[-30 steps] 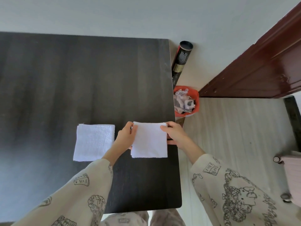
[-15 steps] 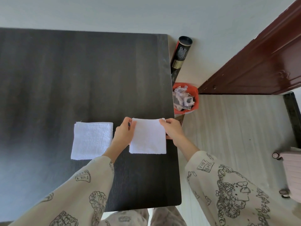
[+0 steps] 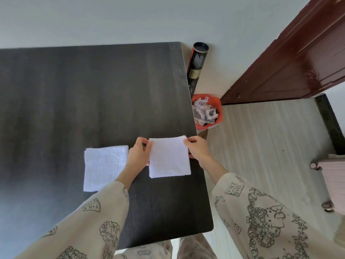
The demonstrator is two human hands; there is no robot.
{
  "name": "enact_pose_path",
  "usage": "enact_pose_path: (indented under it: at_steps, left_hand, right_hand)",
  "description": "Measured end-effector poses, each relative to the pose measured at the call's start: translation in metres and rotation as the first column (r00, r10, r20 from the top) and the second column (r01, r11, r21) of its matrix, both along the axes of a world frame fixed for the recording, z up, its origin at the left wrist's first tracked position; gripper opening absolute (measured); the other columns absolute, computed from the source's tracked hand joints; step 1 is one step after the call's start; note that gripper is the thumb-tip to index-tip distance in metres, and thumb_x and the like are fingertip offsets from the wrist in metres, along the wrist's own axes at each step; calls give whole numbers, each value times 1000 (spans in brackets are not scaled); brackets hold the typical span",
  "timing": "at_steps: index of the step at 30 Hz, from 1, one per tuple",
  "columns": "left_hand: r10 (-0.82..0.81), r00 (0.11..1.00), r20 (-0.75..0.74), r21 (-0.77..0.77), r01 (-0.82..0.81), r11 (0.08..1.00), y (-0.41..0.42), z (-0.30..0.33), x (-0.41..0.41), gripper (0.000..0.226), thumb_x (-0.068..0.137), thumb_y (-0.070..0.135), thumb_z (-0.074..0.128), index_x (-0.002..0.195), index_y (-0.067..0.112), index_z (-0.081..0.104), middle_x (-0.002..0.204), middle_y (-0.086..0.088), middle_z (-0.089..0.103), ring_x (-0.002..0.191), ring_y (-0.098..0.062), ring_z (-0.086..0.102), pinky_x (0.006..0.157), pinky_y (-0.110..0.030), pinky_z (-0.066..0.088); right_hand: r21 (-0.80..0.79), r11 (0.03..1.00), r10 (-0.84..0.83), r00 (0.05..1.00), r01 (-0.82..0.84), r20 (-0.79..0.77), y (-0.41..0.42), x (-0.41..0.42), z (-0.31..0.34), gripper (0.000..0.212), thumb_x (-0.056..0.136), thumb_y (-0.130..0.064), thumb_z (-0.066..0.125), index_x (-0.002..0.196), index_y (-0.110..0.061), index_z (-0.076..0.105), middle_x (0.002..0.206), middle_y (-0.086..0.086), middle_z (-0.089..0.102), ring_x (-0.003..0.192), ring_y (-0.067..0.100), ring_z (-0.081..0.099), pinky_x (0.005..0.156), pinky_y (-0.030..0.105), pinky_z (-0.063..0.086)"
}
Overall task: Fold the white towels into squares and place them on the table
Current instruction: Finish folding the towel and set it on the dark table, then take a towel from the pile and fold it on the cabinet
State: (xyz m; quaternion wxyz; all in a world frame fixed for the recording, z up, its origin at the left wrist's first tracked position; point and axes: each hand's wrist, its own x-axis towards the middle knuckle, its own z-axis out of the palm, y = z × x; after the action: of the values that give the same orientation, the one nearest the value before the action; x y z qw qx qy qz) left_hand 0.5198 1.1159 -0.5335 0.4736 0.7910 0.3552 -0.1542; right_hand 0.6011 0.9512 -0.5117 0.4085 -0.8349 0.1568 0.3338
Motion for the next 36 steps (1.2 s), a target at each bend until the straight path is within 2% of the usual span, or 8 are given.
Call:
enact_pose_path:
  at_steps: [3,9,11,15,21,28,31,36]
  left_hand:
    - [-8,999,46,30,6,1000,1,8,-2,21,97,25,42,115,13,44,80,7,54,76,-19,60,74,-38,56]
    - [-20,995,99,118,9,993,-8,37,-25,27,97,13,35,122,12,46,102,-7,60,79,-16,53,66,-23,40]
    - [-95,988,119,124,80,989,-20,47,-37,27,97,12,37,122,10,47,103,-8,60,79,-14,55,63,-17,41]
    - [-275,953,125,132,259,957,-59,59,-60,25,97,18,39,120,15,48,119,-10,59,100,-24,59,82,-24,47]
    - [-468,874,131,105,457,883,-177,78,-89,23,97,17,41,116,12,53,102,-8,64,86,-25,62,78,-31,45]
    - [-742,643,190,88,742,665,-383,95,-154,14,96,12,44,101,16,56,96,-10,63,81,-22,59,72,-28,46]
    - [-832,495,252,84,845,528,-476,104,-176,15,94,10,46,95,23,54,96,-12,64,80,-24,62,81,-38,50]
    - [-928,234,289,84,960,268,-633,120,-207,13,95,15,46,100,24,54,92,1,61,76,-12,61,71,-23,44]
  right_hand:
    - [2,998,-59,998,59,-31,-7,-10,5,31,93,-26,56,121,-13,51,119,5,57,105,22,57,93,37,51]
    - [39,982,-179,981,182,-73,-40,-39,28,26,96,-24,50,120,-15,51,112,4,56,96,17,58,83,29,52]
    - [80,974,-207,975,214,-79,-59,-53,37,22,97,-24,49,116,-15,52,109,6,59,92,16,59,73,24,51]
    - [176,949,-252,965,261,-71,-113,-93,58,12,97,-27,48,102,-17,53,94,3,61,87,15,60,73,23,51]
    - [299,874,-391,920,383,-36,-235,-169,84,19,95,-24,51,103,-9,58,85,3,64,75,16,61,68,24,50]
    - [363,731,-616,787,577,-10,-420,-299,104,21,95,-23,52,106,-7,60,84,3,65,72,15,61,66,23,49]
    - [366,640,-731,682,675,18,-502,-352,115,17,95,-22,51,102,-10,59,83,2,65,71,15,62,65,23,49]
    - [377,442,-888,456,814,55,-624,-427,124,20,95,-22,51,107,-7,59,85,3,66,74,16,62,70,26,50]
